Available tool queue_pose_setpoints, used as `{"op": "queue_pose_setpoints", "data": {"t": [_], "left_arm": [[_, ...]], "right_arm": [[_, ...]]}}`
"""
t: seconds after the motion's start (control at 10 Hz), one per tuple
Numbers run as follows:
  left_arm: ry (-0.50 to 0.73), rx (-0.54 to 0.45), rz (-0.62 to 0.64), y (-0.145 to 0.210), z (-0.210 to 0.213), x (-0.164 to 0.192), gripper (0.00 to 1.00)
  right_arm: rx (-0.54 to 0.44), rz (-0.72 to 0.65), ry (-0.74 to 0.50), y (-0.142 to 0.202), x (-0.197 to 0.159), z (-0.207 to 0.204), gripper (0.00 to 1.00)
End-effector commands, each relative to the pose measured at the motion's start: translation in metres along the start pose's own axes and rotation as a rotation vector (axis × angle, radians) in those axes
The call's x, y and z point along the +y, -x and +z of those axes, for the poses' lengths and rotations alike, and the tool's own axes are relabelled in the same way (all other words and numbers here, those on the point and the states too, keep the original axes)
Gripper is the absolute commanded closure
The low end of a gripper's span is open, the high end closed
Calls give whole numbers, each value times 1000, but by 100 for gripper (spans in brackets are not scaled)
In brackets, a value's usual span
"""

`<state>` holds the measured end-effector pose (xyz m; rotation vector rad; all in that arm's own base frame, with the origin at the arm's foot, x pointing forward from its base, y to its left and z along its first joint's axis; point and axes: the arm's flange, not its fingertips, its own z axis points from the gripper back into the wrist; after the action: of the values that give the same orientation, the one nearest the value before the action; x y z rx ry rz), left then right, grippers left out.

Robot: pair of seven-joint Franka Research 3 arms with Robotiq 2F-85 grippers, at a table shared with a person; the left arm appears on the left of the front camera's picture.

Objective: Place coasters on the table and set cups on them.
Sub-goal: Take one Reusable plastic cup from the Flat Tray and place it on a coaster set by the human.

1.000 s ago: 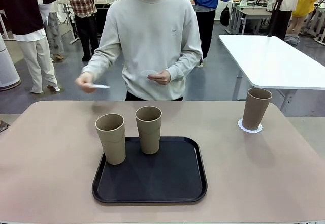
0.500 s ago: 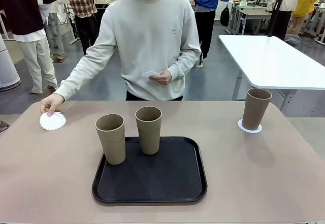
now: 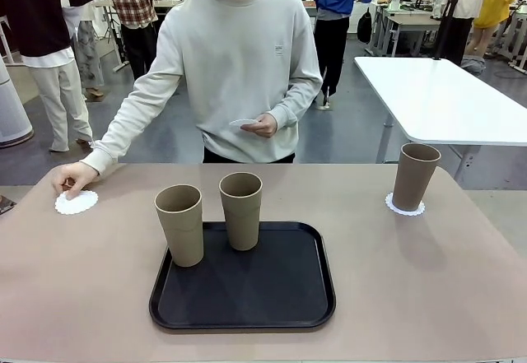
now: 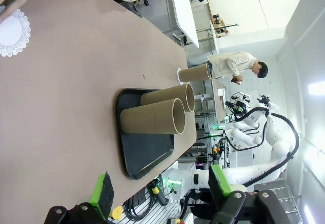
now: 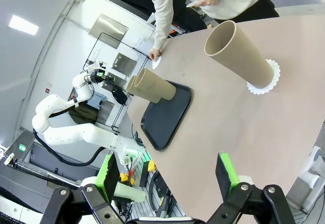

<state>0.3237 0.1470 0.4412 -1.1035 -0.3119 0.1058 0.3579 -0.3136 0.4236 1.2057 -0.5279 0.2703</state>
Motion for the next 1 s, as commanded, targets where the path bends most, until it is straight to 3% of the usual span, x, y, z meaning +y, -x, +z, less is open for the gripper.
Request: {"op": "queue_pose_setpoints", "data": {"t": [0.0,0.7,0.9], "left_arm": [[8,-3,-12,1,1,1,0],[0,0,0,0,0,0,0],[-143,301,-247,-37,-31,-31,0]], "right_arm": [[-3,-10,-2,2,-1,-1,0],[-3,-10,-2,2,-1,-1,0],[-3,-10,-2,2,-1,-1,0]]}}
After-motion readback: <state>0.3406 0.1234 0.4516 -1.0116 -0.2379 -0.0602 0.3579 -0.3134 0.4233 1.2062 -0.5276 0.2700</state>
